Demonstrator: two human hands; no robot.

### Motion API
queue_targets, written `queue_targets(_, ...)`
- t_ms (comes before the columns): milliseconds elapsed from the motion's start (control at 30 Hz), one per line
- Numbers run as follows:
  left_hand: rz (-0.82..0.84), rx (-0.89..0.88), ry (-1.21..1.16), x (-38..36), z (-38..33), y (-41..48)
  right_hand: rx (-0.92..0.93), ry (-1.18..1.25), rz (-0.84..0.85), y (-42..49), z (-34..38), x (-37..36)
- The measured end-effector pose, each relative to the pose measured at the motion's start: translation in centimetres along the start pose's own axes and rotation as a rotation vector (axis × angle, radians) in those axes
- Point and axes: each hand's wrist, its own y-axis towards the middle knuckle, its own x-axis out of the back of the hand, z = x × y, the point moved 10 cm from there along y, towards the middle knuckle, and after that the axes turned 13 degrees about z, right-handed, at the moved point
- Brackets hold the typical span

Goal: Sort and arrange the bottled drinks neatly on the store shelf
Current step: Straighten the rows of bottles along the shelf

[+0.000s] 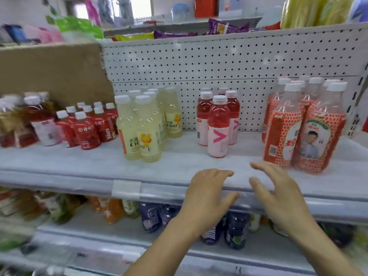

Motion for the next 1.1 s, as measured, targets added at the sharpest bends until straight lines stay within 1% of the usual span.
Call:
queue_targets(100,-0.064,0.011,-0.003,2.1,2.8,-3.6,0.105,0.002,0.023,0.0,3.6,-2.7)
queue_targets(233,-0.182,0.107,-0.019,7.6,10.5,-8.9,0.241,0.049,0.090,1.5,10.6,-8.1)
queue_targets(300,-0.224,0.166,-0.027,10.4,15.0,-11.0,0.276,0.079,0.104,2.7,13.8,-10.8)
queue_targets(567,-0.251,0.310,-0.009,22.1,31.7,-18.2,0.349,0.145,0.140,9.0,27.6,-24.1)
queue_targets(733,-0.294,0.359,-0.043,28.9,41.6,-22.8,0.394,0.194,0.175,13.4,36.4,-32.7)
queue_targets(933,-0.378,0.446,-0.129,34.5,51.5,-25.4,0.416,0.184,0.236,20.2,44.9,-37.9)
queue_targets(1100,-0.426,0.526,-0.185,36.8,57.4,-25.7,0.317,0.242,0.237,27.3,48.9,-40.6)
